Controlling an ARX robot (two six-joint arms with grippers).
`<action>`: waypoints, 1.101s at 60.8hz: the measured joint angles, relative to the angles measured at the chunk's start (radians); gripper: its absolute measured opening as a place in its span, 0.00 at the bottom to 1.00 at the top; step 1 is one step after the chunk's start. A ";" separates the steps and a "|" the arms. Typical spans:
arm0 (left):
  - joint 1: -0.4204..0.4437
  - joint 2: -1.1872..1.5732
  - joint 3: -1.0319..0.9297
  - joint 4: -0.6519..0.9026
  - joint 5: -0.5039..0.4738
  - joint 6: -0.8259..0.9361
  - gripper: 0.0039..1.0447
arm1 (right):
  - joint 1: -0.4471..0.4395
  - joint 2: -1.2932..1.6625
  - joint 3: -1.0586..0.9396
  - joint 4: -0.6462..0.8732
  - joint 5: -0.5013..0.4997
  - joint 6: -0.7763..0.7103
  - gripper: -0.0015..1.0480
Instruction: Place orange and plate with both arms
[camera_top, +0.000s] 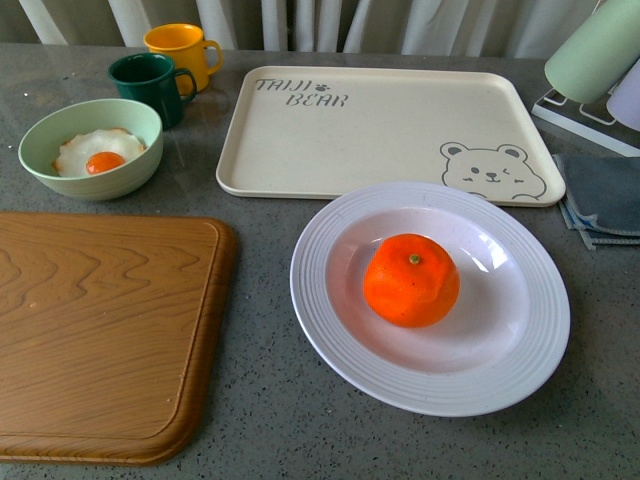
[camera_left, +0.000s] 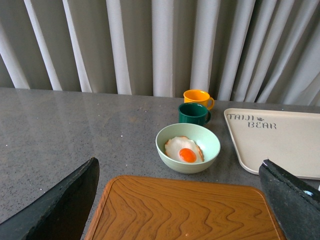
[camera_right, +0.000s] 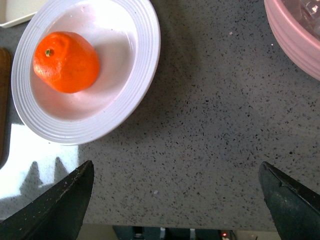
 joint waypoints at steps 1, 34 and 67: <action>0.000 0.000 0.000 0.000 0.000 0.000 0.92 | 0.019 0.018 0.000 0.020 0.014 0.024 0.91; 0.000 0.000 0.000 0.000 0.000 0.000 0.92 | 0.124 0.805 0.088 0.655 0.074 0.364 0.91; 0.000 0.000 0.000 0.000 0.000 0.000 0.92 | 0.107 1.152 0.215 0.864 0.061 0.360 0.91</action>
